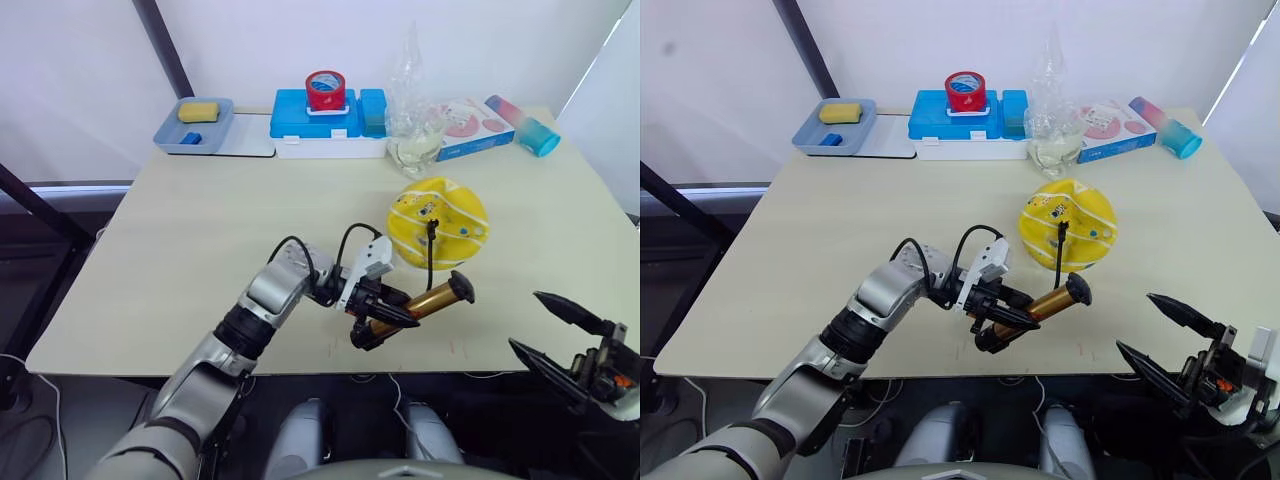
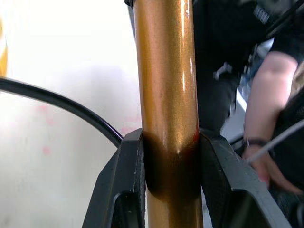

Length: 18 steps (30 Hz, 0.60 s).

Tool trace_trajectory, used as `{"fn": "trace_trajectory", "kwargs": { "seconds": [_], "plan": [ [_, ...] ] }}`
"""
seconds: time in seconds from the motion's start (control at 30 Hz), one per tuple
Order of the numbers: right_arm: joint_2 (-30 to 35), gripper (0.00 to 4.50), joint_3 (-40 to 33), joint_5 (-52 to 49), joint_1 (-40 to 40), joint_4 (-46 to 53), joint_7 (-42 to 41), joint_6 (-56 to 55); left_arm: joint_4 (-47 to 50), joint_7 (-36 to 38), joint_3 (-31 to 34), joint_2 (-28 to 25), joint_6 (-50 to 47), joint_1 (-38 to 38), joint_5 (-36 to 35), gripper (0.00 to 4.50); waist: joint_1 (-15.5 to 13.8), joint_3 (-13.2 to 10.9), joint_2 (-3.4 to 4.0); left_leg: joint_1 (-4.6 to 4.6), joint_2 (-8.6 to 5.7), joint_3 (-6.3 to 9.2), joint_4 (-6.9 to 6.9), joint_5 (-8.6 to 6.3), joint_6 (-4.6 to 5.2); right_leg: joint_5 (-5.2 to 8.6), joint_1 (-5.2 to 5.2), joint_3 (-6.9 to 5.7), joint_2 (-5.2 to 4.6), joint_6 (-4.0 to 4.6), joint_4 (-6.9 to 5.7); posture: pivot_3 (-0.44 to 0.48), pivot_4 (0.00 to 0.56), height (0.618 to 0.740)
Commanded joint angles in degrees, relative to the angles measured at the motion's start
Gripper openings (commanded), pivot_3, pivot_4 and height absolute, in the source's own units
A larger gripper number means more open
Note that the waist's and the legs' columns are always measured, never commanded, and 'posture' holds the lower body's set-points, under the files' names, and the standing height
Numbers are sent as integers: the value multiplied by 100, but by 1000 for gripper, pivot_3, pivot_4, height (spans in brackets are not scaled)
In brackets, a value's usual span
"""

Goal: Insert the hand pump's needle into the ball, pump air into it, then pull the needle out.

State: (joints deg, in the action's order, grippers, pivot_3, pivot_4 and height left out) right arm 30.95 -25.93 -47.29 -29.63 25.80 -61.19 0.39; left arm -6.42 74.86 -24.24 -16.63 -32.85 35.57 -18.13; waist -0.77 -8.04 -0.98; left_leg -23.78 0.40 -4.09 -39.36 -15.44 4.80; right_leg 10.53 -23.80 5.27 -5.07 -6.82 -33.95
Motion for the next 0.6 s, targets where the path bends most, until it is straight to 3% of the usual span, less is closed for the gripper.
{"fn": "trace_trajectory", "kwargs": {
  "seconds": [0.03,0.3,0.6],
  "plan": [
    [-73,4500,-28,-302,104,436,463,300,-103,107,403,246,729,-127,-311,1061,-4,0,-1,-1,0,1,0,0,0,0,1,-3,-1,0,2,0,150,729],
    [-267,4500,485,-744,628,1121,1664,1113,-998,413,830,691,2077,-416,-449,1061,8,2,2,-3,0,23,1,1,-2,-1,12,-29,0,6,7,0,150,729],
    [-157,4500,1210,-632,1185,1371,2150,1773,-1884,868,898,974,3330,-488,-318,1061,-3,1,1,-11,-2,49,0,2,-2,2,21,-60,-2,12,17,0,150,729]
  ]
}}
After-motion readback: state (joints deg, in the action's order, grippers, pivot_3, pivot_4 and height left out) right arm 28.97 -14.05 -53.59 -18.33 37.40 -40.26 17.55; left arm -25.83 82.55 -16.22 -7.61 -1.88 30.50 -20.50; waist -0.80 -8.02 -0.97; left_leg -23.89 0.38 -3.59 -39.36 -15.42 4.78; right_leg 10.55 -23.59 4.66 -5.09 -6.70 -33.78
